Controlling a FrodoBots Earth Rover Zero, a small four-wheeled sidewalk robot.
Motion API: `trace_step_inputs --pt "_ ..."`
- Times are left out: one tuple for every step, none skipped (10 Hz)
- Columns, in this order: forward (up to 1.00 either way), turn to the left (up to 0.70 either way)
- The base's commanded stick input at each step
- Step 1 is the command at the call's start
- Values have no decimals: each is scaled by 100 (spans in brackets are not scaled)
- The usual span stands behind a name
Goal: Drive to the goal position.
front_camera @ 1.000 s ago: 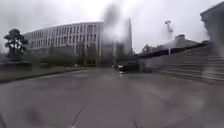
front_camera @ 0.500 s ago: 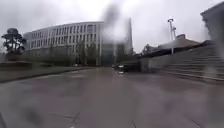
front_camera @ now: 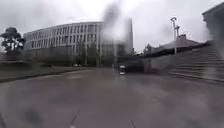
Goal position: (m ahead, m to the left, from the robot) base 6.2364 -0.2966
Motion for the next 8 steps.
trace_step_inputs --pt "100 23" --pt "100 6" --pt "100 0" --pt "100 0" --pt "100 0" --pt "100 0" --pt "100 0" --pt "100 0"
